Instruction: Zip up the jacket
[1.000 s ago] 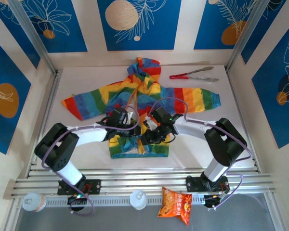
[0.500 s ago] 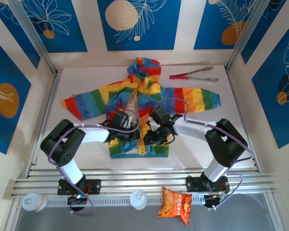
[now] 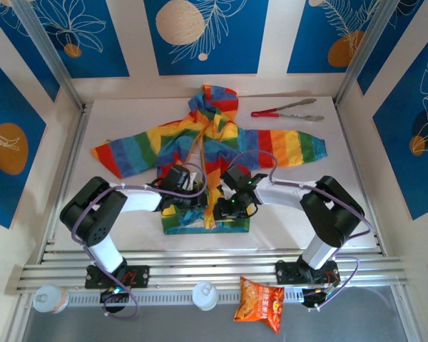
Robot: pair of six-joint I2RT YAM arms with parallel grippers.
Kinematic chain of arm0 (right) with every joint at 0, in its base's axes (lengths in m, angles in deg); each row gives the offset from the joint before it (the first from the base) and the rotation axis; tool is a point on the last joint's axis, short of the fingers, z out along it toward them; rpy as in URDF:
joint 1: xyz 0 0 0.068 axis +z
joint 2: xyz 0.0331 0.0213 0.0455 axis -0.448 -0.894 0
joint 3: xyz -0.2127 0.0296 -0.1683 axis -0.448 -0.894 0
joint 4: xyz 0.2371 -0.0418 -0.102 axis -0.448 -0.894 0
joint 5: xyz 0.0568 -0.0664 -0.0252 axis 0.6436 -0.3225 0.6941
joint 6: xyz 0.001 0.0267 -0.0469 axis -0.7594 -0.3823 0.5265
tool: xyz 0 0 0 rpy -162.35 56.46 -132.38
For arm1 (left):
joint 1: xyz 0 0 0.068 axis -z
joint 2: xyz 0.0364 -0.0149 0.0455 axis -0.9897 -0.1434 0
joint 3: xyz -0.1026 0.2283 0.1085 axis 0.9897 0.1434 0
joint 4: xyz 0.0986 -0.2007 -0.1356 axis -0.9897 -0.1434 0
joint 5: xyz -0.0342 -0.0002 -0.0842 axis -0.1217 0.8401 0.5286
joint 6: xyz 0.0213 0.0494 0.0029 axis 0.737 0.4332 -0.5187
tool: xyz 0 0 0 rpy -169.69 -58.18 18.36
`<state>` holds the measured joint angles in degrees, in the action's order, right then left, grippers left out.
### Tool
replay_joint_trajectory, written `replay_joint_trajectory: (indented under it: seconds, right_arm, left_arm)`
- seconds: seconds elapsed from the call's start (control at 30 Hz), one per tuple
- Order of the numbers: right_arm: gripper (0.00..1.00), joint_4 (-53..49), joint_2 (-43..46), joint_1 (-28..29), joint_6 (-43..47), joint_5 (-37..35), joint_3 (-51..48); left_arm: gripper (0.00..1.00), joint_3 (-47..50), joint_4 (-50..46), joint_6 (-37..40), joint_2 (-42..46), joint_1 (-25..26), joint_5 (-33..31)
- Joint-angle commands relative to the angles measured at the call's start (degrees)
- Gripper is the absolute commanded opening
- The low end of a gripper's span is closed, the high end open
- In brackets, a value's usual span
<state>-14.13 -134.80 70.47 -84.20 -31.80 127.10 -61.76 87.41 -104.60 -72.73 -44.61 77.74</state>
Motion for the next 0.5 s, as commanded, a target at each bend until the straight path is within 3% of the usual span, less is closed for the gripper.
replay_joint_trajectory:
  seconds: [0.0, 0.13, 0.47]
  right_arm:
    - [0.24, 0.52, -1.62, 0.73, 0.70, 2.21, 2.06]
    - [0.00, -1.24, -0.73, 0.80, 1.93, 1.55, 4.31]
    - [0.00, -5.40, 7.48, -3.23, 5.43, -2.62, 7.45]
  left_arm:
    - [0.00, 0.90, -0.56, -0.12, -0.18, -0.11, 0.44]
    - [0.00, 0.73, -1.63, 0.29, 1.30, -0.34, 0.51]
    - [0.00, -0.81, -11.18, 5.21, 14.77, -4.33, -0.36]
